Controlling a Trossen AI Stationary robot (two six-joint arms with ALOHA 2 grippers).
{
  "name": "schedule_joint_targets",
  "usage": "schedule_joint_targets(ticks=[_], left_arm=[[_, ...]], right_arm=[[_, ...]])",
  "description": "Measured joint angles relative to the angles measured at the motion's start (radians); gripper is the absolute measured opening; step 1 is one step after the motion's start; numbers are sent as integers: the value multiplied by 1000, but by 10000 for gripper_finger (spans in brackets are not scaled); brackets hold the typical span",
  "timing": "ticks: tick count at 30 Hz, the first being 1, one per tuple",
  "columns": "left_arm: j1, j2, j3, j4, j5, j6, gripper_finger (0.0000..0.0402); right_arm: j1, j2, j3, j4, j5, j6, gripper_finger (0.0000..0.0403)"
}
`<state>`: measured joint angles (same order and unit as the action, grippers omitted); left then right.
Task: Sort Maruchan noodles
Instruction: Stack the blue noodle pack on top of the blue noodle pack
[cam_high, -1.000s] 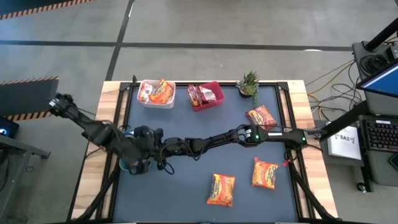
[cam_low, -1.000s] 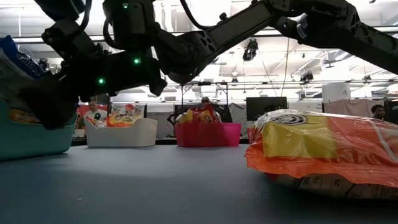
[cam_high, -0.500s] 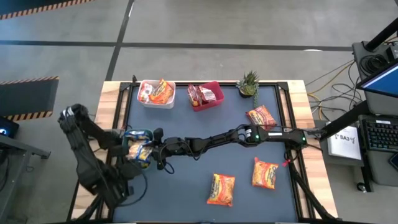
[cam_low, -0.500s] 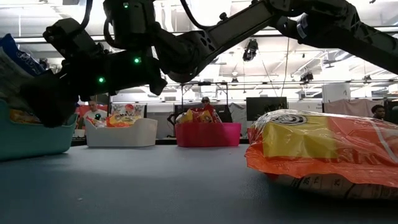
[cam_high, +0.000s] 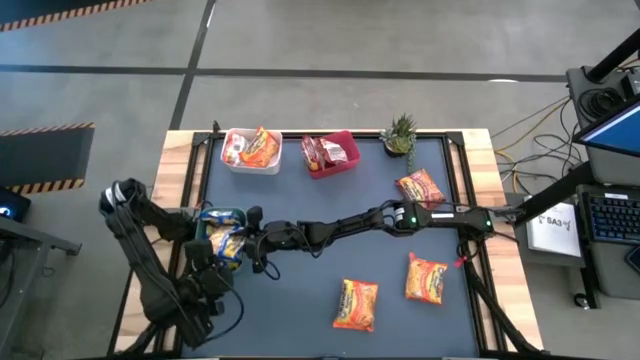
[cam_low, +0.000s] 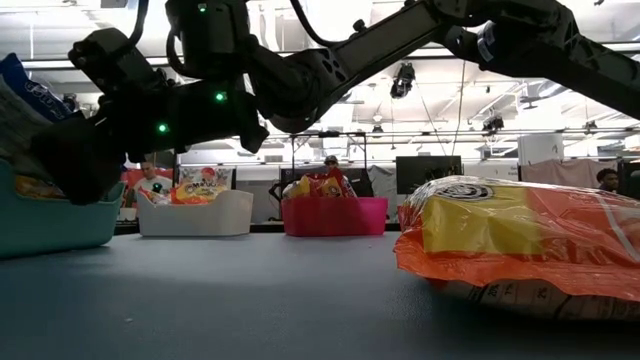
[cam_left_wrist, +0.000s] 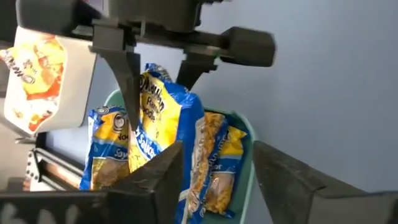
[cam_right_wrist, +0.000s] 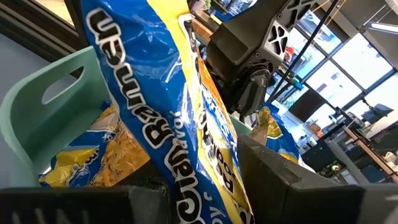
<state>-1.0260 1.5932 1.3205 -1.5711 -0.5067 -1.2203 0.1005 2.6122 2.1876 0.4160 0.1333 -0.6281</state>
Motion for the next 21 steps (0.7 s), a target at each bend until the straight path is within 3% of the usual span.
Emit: schedule_joint_targets(ticks=[6,13,21], left_arm=[[0,17,-81,0,-9,-88,195],[-1,19,-151,-1,-44,-179,178],[0,17,-122,0,-90,-183,160]], right_arm=[[0,0,0,-1,0,0,130],[-2,0,0,-9,6,-4,130],[0,0,0,2,-4,-37,130]])
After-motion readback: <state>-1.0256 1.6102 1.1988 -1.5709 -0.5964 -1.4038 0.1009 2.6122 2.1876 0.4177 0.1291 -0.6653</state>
